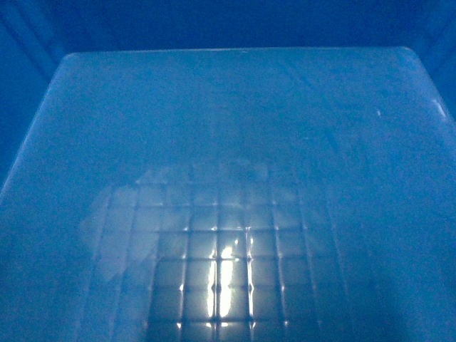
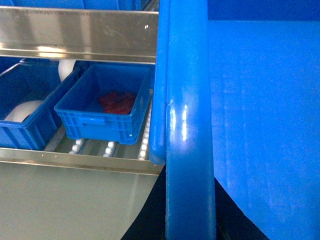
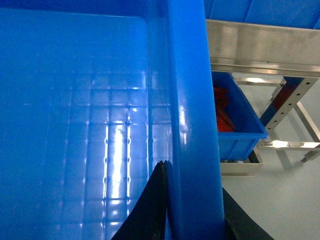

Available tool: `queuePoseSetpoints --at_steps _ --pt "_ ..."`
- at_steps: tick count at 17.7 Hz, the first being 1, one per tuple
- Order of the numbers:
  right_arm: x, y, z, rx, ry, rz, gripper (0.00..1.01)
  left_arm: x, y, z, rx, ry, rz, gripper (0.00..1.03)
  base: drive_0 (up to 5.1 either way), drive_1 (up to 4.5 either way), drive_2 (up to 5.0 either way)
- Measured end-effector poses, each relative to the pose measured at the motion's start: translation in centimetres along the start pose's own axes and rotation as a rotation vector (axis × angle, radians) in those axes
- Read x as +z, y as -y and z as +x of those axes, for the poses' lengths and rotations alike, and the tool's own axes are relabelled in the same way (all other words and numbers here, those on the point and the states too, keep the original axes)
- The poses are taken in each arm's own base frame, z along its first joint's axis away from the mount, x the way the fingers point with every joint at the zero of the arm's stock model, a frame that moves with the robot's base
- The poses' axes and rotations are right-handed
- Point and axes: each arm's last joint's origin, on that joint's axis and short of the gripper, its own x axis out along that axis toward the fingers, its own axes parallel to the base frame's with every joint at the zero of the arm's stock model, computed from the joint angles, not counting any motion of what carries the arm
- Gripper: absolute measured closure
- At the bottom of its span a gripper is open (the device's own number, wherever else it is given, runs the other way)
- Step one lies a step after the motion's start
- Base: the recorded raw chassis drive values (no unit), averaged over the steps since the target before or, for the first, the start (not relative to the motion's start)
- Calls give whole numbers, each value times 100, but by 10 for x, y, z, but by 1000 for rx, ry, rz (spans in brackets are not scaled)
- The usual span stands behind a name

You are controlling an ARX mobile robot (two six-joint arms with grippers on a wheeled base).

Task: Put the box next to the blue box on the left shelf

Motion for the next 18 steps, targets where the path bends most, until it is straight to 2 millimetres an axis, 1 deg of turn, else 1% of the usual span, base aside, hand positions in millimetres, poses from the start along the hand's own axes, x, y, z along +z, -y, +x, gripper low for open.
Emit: queuePoseSetpoints --at_steps 18 --pt "0 0 0 -1 -1 -1 88 0 0 0 0 -1 0 96 0 0 0"
